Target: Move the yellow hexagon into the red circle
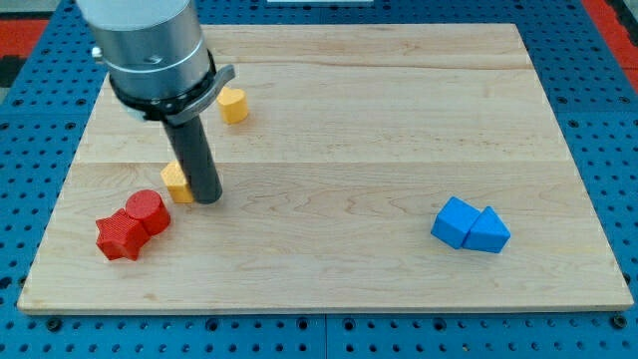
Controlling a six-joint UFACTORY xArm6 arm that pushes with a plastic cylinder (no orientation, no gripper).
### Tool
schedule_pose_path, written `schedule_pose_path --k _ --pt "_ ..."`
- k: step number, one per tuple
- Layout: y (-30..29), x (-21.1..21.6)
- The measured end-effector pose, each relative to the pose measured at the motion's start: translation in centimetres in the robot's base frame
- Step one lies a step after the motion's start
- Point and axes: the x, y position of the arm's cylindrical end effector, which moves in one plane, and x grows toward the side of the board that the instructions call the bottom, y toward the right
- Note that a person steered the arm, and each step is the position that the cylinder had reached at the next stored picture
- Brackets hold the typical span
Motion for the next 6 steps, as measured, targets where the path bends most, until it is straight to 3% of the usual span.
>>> schedule_pose_path --k 1,2,4,6 --pt "4.2 -1.2" --pt "4.2 -2.1" --pt "-0.6 -2.5" --pt "-1.2 -2.5"
